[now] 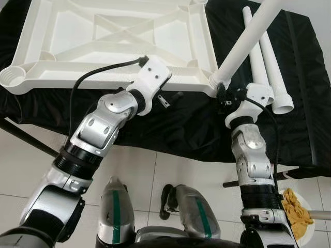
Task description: Building children table
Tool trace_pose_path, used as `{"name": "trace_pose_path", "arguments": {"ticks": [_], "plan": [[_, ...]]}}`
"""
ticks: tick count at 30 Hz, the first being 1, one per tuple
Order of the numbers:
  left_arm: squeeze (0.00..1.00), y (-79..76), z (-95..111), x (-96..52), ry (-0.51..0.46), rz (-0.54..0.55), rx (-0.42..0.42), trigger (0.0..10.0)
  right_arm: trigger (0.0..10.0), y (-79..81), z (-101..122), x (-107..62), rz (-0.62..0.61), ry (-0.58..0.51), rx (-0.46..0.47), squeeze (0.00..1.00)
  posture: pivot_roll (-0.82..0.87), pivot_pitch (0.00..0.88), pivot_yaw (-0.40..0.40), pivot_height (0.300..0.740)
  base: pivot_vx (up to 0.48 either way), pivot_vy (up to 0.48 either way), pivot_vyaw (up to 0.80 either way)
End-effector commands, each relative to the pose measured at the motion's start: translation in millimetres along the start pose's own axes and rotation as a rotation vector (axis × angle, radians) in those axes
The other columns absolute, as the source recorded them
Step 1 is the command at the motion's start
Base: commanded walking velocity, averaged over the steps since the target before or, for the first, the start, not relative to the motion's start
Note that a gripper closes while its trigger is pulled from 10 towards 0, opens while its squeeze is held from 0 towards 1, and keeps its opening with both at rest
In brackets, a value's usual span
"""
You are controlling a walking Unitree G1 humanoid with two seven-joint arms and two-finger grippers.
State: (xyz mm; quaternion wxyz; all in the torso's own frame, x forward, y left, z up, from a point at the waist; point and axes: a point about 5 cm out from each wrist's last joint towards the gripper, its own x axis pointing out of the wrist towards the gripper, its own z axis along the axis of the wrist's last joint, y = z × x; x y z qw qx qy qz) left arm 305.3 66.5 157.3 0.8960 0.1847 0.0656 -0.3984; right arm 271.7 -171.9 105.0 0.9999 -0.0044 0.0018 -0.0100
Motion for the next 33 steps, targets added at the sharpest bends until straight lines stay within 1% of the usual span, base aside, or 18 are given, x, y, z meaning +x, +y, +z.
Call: {"name": "trace_pose_path", "arguments": {"ticks": [1,6,9,15,16,19,20,23,25,28,29,32,33], "plan": [[0.00,3.4,-5,3.0,0.030,0.066,0.041,10.0,10.0,-8.0,2,-1.6,-0.014,0.004,-0.014,0.00,0.08,0.068,-0.085,0.740,0.000,0.000,0.00],[0.00,6.8,-9,4.8,0.045,0.068,0.056,10.0,10.0,-9.5,2,-2.9,-0.018,0.009,-0.015,0.00,0.07,0.069,-0.079,0.740,0.000,0.000,0.00],[0.00,14.7,-20,7.8,0.097,0.080,0.083,10.0,10.0,-9.2,2,-5.0,-0.016,0.010,-0.012,0.00,0.07,0.068,-0.073,0.740,0.000,0.000,0.00],[0.00,19.2,-26,8.8,0.131,0.089,0.091,10.0,10.0,-8.6,3,-5.8,-0.013,0.007,-0.008,0.00,0.06,0.068,-0.069,0.740,0.000,0.000,0.00],[0.00,23.6,-30,8.8,0.160,0.100,0.092,10.0,10.0,-7.4,6,-5.7,-0.007,-0.004,-0.003,0.00,0.06,0.068,-0.065,0.740,0.000,0.000,0.00],[0.00,23.6,-30,8.8,0.160,0.100,0.092,10.0,10.0,-7.4,6,-5.7,-0.007,-0.004,-0.003,0.00,0.06,0.068,-0.065,0.740,0.000,0.000,0.00],[0.00,27.7,-32,8.7,0.182,0.112,0.096,10.0,10.0,-6.2,7,-5.6,-0.003,-0.010,0.001,0.00,0.06,0.068,-0.065,0.740,0.000,0.000,0.00],[0.00,27.7,-32,8.7,0.182,0.112,0.096,10.0,10.0,-6.2,7,-5.6,-0.003,-0.010,0.001,0.00,0.06,0.068,-0.065,0.740,0.000,0.000,0.00],[0.00,34.6,-38,6.3,0.228,0.123,0.120,10.0,10.0,-2.7,7,-4.4,0.004,-0.013,0.008,0.00,0.07,0.059,-0.059,0.740,0.000,0.000,0.00],[0.00,38.5,-39,4.7,0.246,0.118,0.145,10.0,10.0,-0.8,7,-3.6,0.008,-0.011,0.010,0.00,0.07,0.057,-0.057,0.740,0.000,0.000,0.00],[0.00,40.0,-40,4.5,0.253,0.108,0.159,9.9,10.0,-0.4,7,-3.6,0.008,-0.011,0.010,0.00,0.07,0.055,-0.054,0.740,0.000,0.000,0.00],[0.00,40.0,-40,4.5,0.253,0.108,0.159,9.9,10.0,-0.4,7,-3.6,0.008,-0.011,0.010,0.00,0.07,0.055,-0.054,0.740,0.000,0.000,0.00],[0.00,40.9,-40,4.5,0.256,0.102,0.168,9.5,10.0,-0.1,7,-3.5,0.008,-0.010,0.010,0.00,0.07,0.054,-0.053,0.740,0.000,0.000,0.00]]}}
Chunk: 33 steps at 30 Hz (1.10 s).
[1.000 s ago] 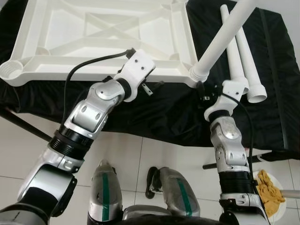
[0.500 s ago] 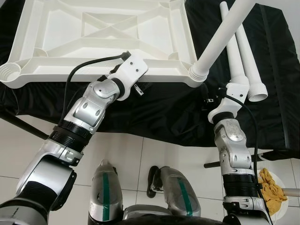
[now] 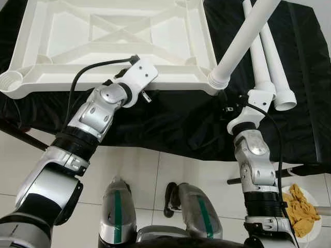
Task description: Building children table
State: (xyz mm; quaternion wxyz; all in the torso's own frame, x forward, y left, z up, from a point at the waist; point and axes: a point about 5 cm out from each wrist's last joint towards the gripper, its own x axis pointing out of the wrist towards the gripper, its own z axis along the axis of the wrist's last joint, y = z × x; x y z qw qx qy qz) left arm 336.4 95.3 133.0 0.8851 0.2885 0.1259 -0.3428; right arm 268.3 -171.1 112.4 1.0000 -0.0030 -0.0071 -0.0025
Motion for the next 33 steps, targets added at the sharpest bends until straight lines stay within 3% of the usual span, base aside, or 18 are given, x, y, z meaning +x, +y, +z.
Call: {"name": "trace_pose_path", "arguments": {"ticks": [1,2,3,7,8,9,10,12,13,14,15,18,19,22,25,26,27,33], "plan": [[0.00,6.3,-7,-1.2,0.043,0.020,0.032,9.5,10.0,-0.8,-1,0.0,-0.007,0.007,0.008,0.00,0.07,0.054,-0.053,0.740,0.000,0.000,0.00],[0.00,7.8,-7,-1.1,0.045,0.016,0.034,4.8,10.0,-0.8,-1,-0.1,-0.008,0.008,0.007,0.00,0.07,0.052,-0.049,0.740,0.000,0.000,0.00],[0.00,8.6,-7,-1.0,0.047,0.011,0.036,3.6,10.0,-0.8,-1,-0.2,-0.009,0.010,0.008,0.00,0.07,0.049,-0.048,0.740,0.000,0.000,0.00],[0.00,9.0,-8,-0.9,0.047,0.008,0.036,3.6,10.0,-0.8,-1,-0.2,-0.009,0.010,0.008,0.00,0.07,0.049,-0.048,0.740,0.000,0.000,0.00],[0.00,9.0,-7,-0.9,0.042,0.002,0.027,0.0,10.0,-0.9,-1,-0.1,-0.011,0.010,0.008,0.00,0.07,0.043,-0.047,0.740,0.000,0.000,0.00],[0.00,8.7,-7,-0.7,0.040,-0.002,0.015,0.0,10.0,-0.9,-1,0.2,-0.012,0.009,0.009,0.00,0.07,0.040,-0.047,0.740,0.000,0.000,0.00],[0.00,9.0,-7,-0.5,0.041,-0.001,0.003,2.0,10.0,-0.9,-1,0.5,-0.013,0.009,0.009,0.00,0.07,0.040,-0.047,0.740,0.000,0.000,0.00],[0.00,9.4,-8,-0.1,0.043,0.001,-0.007,2.0,10.0,-0.8,-1,0.7,-0.013,0.008,0.008,0.00,0.07,0.040,-0.047,0.740,0.000,0.000,0.00],[0.00,9.2,-8,-0.1,0.041,0.000,-0.010,0.0,10.0,-0.8,-1,0.9,-0.013,0.007,0.008,0.00,0.07,0.037,-0.047,0.740,0.000,0.000,0.00],[0.00,9.0,-8,0.0,0.039,-0.001,-0.012,0.0,10.0,-0.7,-1,0.9,-0.013,0.007,0.007,0.00,0.07,0.037,-0.047,0.740,0.000,0.000,0.00],[0.00,8.7,-8,0.0,0.036,-0.002,-0.016,0.8,10.0,-0.8,-1,1.1,-0.014,0.006,0.007,0.00,0.07,0.039,-0.048,0.740,0.000,0.000,0.00],[0.00,8.3,-8,0.1,0.034,0.001,-0.025,0.2,10.0,-1.0,-1,1.4,-0.014,0.006,0.007,0.00,0.07,0.039,-0.047,0.740,0.000,0.000,0.00],[0.00,8.3,-8,0.5,0.035,0.004,-0.031,2.2,10.0,-1.1,-1,1.5,-0.015,0.006,0.007,0.00,0.07,0.039,-0.047,0.740,0.000,0.000,0.00],[0.00,7.1,-8,1.3,0.035,0.007,-0.041,2.0,10.0,-1.5,-1,1.5,-0.018,0.006,0.007,0.00,0.07,0.041,-0.047,0.740,0.000,0.000,0.00],[0.00,5.5,-7,2.1,0.027,0.008,-0.063,0.5,10.0,-1.8,0,1.6,-0.020,0.006,0.007,0.00,0.07,0.041,-0.047,0.740,0.000,0.000,0.00],[0.00,4.6,-6,3.1,0.022,0.018,-0.078,1.5,10.0,-2.3,0,1.7,-0.023,0.006,0.007,0.00,0.06,0.046,-0.049,0.740,0.000,0.000,0.00],[0.00,3.6,-4,4.5,0.017,0.032,-0.084,10.0,10.0,-2.6,0,1.7,-0.025,0.005,0.007,0.00,0.06,0.047,-0.049,0.740,0.000,0.000,0.00],[0.00,0.0,8,6.8,-0.050,0.050,-0.100,10.0,10.0,-3.4,1,1.9,-0.028,0.006,0.005,0.00,0.07,0.058,-0.054,0.740,0.000,0.000,0.00]]}}
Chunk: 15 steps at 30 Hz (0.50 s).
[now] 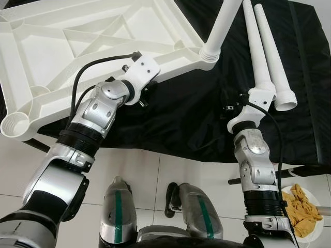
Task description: Building children table
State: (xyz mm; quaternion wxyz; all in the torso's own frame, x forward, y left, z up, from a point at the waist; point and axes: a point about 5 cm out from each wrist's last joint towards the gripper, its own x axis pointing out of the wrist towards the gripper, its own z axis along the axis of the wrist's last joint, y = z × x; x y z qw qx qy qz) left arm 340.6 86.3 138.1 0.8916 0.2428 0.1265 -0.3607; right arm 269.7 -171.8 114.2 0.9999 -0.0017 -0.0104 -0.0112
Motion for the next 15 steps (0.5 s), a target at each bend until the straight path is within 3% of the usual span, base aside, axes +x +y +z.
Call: {"name": "trace_pose_path", "arguments": {"ticks": [1,10,12,15], "plan": [[0.97,-0.2,2,1.2,-0.034,0.090,-0.042,10.0,10.0,-2.8,-1,0.7,-0.011,0.013,0.001,0.00,0.07,0.059,-0.054,0.740,0.000,0.000,0.00],[1.00,-1.2,9,1.7,-0.056,0.088,-0.065,10.0,10.0,-3.6,0,2.5,-0.015,0.011,-0.003,0.00,0.07,0.066,-0.054,0.740,0.000,0.000,0.00],[0.00,-2.6,11,2.6,-0.059,0.091,-0.063,10.0,10.0,-3.1,0,3.1,-0.015,0.010,-0.001,0.00,0.07,0.066,-0.054,0.740,0.000,0.000,0.00],[0.00,-2.6,13,2.5,-0.067,0.095,-0.071,10.0,10.0,-2.2,1,3.7,-0.015,0.009,0.000,0.00,0.07,0.066,-0.054,0.740,0.000,0.000,0.00]]}}
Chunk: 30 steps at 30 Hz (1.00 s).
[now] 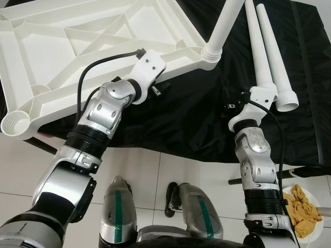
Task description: Building children table
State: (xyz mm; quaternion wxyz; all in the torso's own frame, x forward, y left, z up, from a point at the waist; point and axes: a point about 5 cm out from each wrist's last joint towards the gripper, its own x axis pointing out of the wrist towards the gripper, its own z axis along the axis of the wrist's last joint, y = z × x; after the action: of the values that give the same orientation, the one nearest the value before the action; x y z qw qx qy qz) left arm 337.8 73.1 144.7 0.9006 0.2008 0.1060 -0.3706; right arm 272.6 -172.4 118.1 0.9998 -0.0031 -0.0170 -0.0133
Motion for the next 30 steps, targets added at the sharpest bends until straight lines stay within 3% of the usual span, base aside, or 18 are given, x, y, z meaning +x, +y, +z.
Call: {"name": "trace_pose_path", "arguments": {"ticks": [1,7,8,9,15,24,30], "plan": [[0.00,5.3,1,-0.6,0.004,0.108,-0.005,10.0,10.0,-1.7,-3,0.6,-0.011,0.022,0.003,0.00,0.07,0.066,-0.054,0.740,0.000,0.000,0.00],[0.00,9.4,7,-6.6,-0.027,0.091,-0.005,10.0,10.0,-1.7,-3,0.9,-0.012,0.020,0.002,0.00,0.07,0.068,-0.054,0.740,0.000,0.000,0.00],[0.00,12.9,9,-15.5,-0.035,0.049,0.020,10.0,10.0,-2.0,-2,1.0,-0.013,0.019,0.001,0.00,0.08,0.069,-0.056,0.740,0.000,0.000,0.00],[0.00,17.2,6,-23.8,-0.015,0.031,0.034,10.0,10.0,-2.2,-2,1.2,-0.013,0.019,-0.001,0.00,0.08,0.071,-0.056,0.740,0.000,0.000,0.00],[0.00,17.7,0,-30.6,0.019,0.012,0.034,10.0,10.0,-1.9,-2,2.1,-0.011,0.018,-0.001,0.00,0.08,0.071,-0.056,0.740,0.000,0.000,0.00],[0.00,-2.3,1,-22.2,0.004,-0.043,-0.013,10.0,10.0,-0.4,-1,3.5,-0.011,0.013,0.003,0.00,0.08,0.070,-0.057,0.740,0.000,0.000,0.00],[0.00,-12.5,17,-12.9,-0.039,-0.075,-0.038,10.0,10.0,0.4,0,5.9,-0.014,0.007,0.006,0.00,0.08,0.066,-0.053,0.740,0.000,0.000,0.00]]}}
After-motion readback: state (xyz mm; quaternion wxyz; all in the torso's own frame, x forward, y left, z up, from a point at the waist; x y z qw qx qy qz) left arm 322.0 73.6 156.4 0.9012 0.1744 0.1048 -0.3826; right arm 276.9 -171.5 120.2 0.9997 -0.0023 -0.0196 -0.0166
